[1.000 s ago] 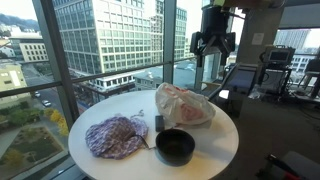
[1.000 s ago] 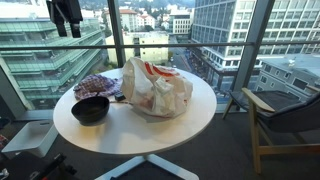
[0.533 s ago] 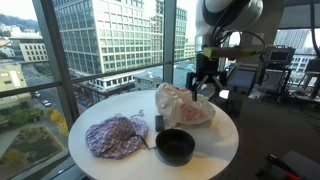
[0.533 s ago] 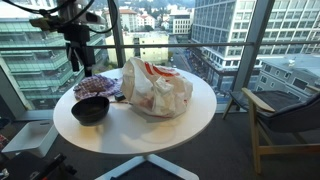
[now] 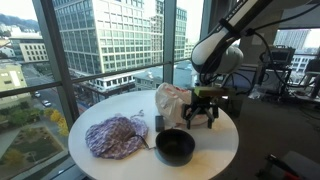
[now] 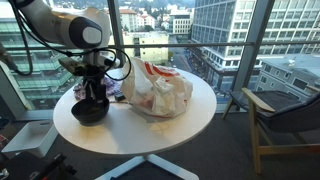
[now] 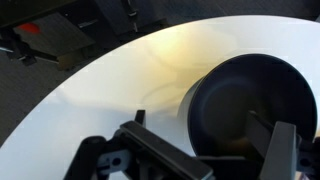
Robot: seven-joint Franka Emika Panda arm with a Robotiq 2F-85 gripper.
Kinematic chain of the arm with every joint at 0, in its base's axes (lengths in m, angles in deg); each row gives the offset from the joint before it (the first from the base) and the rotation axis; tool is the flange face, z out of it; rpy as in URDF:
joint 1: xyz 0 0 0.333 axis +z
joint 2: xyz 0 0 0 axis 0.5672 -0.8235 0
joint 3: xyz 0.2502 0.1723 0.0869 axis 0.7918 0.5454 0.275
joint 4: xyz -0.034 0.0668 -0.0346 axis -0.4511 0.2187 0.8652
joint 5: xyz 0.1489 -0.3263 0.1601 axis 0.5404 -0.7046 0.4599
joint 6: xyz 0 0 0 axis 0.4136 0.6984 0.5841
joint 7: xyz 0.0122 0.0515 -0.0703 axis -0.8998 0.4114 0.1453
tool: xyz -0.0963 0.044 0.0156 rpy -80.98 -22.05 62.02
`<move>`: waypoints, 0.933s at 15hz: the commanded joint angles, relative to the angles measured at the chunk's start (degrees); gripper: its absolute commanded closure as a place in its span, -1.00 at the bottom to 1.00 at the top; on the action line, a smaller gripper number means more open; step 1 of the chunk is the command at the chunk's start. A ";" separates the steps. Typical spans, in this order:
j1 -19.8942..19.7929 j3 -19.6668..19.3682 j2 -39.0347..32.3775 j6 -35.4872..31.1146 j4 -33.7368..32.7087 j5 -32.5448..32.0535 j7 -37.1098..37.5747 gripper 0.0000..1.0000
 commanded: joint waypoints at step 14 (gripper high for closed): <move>5.10 -2.97 -20.29 -2.28 -9.51 3.24 -7.90 -0.50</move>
